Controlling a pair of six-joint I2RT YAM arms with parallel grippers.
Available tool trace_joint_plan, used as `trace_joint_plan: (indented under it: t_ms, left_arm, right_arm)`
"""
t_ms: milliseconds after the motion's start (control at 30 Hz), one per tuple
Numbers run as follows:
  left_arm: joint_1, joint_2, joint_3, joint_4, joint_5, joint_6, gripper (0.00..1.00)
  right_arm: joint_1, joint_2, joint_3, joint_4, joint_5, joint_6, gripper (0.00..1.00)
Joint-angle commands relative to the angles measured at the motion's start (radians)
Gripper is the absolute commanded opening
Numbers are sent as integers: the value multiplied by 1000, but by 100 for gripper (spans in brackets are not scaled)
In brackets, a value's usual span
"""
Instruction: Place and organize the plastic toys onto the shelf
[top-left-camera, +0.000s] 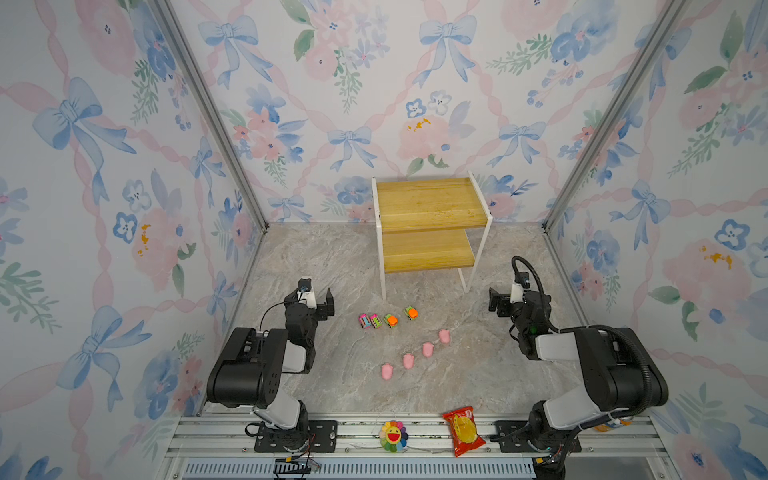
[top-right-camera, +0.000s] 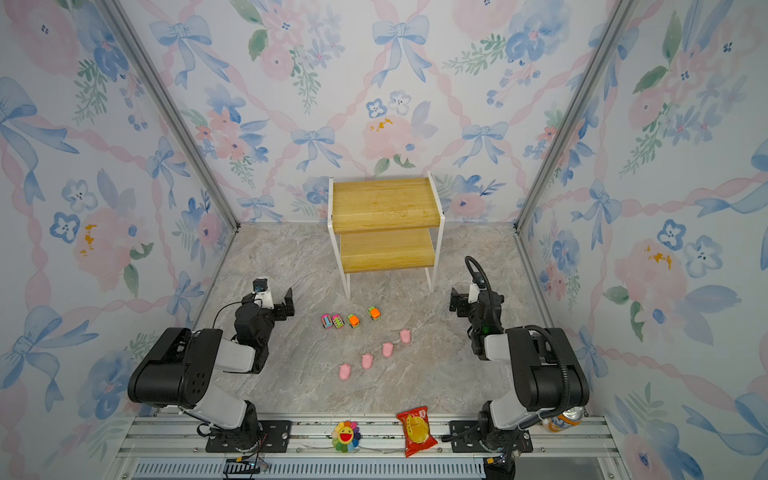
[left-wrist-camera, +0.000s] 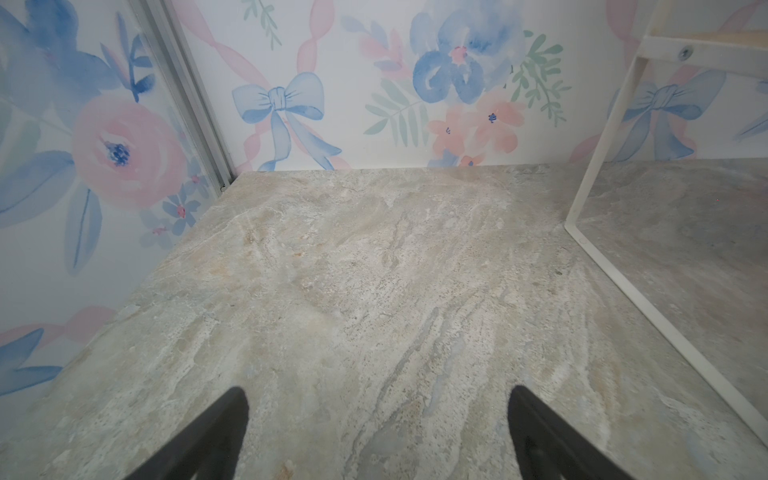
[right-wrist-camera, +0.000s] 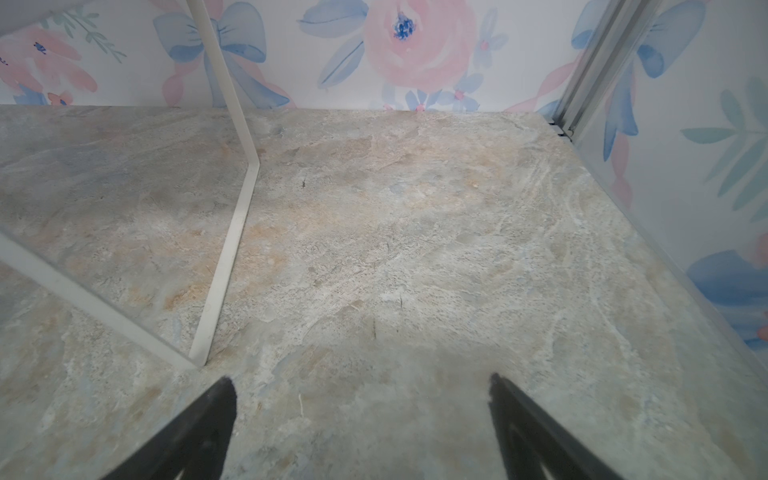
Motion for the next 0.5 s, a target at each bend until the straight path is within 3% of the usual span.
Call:
trace_joint_plan:
  t_ms: [0,167,300,467]
  left_arm:
    - [3,-1,-4,18,-7,1,98]
    - [-5,-14,3,9,-40,2,98]
    - [-22,-125,24,-111,-75,12,98]
    - [-69,-307,122,-417,-63,-26,98]
  right_arm:
    - [-6,-3,16,12,-4,13,97]
    - [1,-59,9,-3,18,9,99]
    - [8,-260,86,-327,18,14,99]
    - [101,-480,191,-689,34,-1,97]
